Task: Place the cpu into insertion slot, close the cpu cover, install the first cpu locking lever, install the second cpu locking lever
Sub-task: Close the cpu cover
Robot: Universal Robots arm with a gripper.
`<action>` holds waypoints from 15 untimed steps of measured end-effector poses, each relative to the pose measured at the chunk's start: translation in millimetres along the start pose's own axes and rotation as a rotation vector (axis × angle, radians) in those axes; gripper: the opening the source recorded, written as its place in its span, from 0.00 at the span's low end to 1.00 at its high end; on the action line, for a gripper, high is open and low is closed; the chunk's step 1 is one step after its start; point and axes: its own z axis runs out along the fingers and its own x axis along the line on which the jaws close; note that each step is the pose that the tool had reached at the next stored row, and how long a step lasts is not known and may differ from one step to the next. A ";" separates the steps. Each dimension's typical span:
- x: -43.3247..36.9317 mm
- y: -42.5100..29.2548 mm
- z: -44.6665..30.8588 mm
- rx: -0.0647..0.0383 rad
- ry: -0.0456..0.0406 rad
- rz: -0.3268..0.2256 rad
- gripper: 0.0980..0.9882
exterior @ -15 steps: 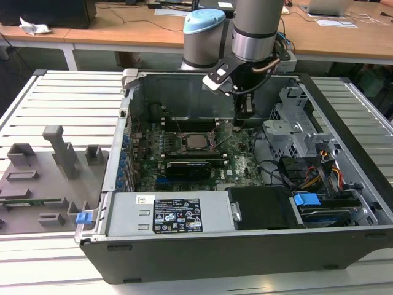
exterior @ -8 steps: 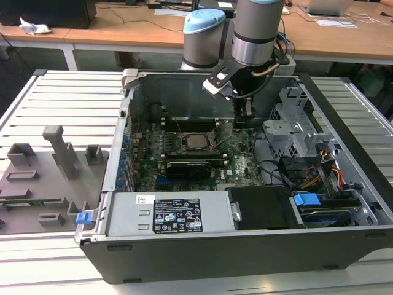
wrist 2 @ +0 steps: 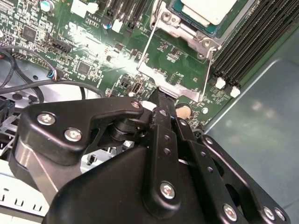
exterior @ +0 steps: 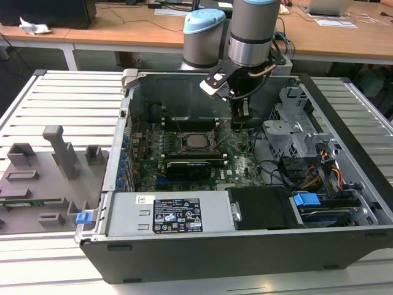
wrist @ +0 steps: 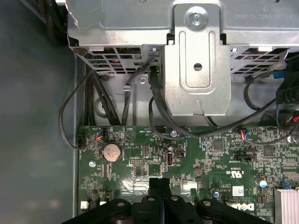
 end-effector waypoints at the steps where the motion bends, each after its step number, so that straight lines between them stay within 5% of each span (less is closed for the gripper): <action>1: 0.0 -0.3 0.0 0.000 0.0000 0.000 0.01; 8: 0.0 -2.5 -0.2 0.000 -0.0001 0.000 0.01; 15: -0.1 -14.5 -0.9 0.000 -0.0001 0.000 0.01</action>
